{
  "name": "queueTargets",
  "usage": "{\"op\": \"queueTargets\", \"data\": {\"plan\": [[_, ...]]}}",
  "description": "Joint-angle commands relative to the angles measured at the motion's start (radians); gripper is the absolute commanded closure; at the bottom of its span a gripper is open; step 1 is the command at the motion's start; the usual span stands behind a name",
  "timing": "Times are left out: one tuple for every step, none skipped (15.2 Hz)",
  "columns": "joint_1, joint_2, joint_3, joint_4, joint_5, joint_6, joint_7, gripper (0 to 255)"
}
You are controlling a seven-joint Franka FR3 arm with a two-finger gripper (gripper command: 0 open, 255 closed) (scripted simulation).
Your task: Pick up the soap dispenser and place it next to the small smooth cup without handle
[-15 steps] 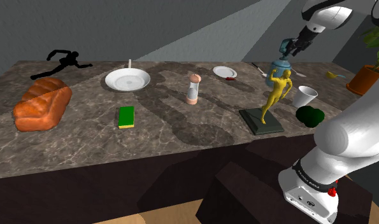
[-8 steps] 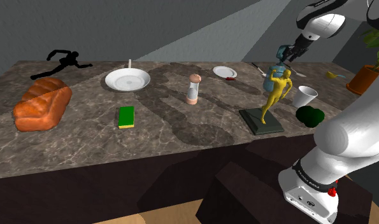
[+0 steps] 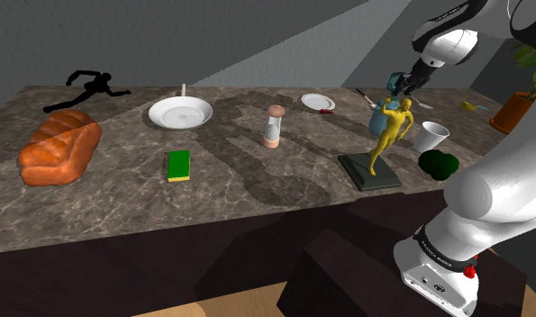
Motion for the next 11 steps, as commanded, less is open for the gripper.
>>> {"op": "queueTargets", "data": {"plan": [[-0.001,0.002,0.001,-0.003,0.003,0.007,-0.003,255],[-0.001,0.002,0.001,-0.003,0.003,0.007,-0.003,255],[-0.001,0.003,0.001,-0.003,0.003,0.007,-0.003,255],[-0.001,0.003,0.001,-0.003,0.003,0.007,-0.003,255],[-0.001,0.003,0.001,-0.003,0.003,0.007,-0.003,255],[-0.001,0.003,0.001,-0.003,0.003,0.007,-0.003,255],[-0.001,0.003,0.001,-0.003,0.003,0.007,-0.003,255],[0.0,0.003,0.001,-0.002,0.003,0.006,-0.003,0],[0.0,0.002,0.001,-0.002,0.003,0.006,-0.002,0],[0.0,0.002,0.001,-0.002,0.003,0.006,-0.002,0],[0.0,0.002,0.001,-0.002,0.003,0.006,-0.002,0]]}}
